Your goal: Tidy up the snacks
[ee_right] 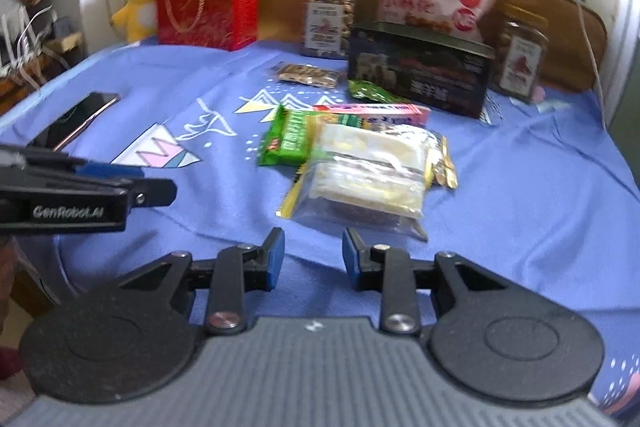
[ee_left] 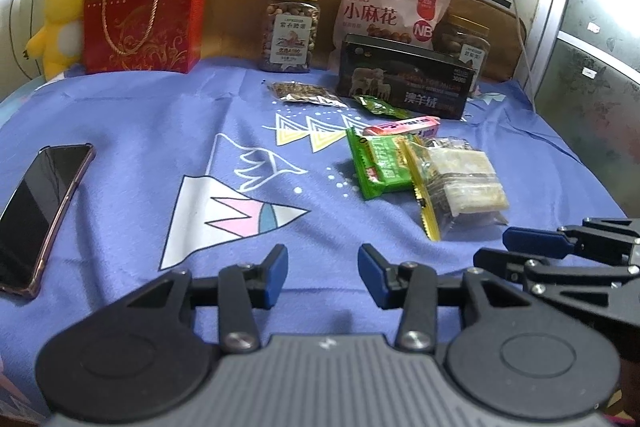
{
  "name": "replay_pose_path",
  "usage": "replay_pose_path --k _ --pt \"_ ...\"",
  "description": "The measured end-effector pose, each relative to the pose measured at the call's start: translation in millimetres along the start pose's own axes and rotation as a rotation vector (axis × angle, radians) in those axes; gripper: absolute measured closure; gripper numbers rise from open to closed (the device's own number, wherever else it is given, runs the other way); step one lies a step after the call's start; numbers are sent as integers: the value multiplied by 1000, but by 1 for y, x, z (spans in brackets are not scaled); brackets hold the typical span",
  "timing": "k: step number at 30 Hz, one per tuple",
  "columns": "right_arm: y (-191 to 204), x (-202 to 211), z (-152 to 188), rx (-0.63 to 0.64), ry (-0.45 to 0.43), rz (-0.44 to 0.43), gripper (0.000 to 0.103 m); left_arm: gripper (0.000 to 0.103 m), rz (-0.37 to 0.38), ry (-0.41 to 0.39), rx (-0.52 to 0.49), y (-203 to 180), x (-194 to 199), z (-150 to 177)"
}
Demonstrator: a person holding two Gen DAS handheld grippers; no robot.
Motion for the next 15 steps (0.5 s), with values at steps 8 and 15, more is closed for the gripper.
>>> replay_pose_path --k 8,15 --pt "10 -3 -2 59 -10 -15 69 62 -23 8 26 9 1 3" --pt "26 -3 -3 107 3 -79 69 62 -32 17 37 14 1 3"
Point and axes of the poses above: each gripper's, at about its wrist camera, not at the fingertips, and x roughly against the way its jaws point, y to its left, z to its underside, the point moved 5 cm from there along -x, roughly the way its jaws point, and after that the axes turned 13 degrees about z, right-handed, at the moved point
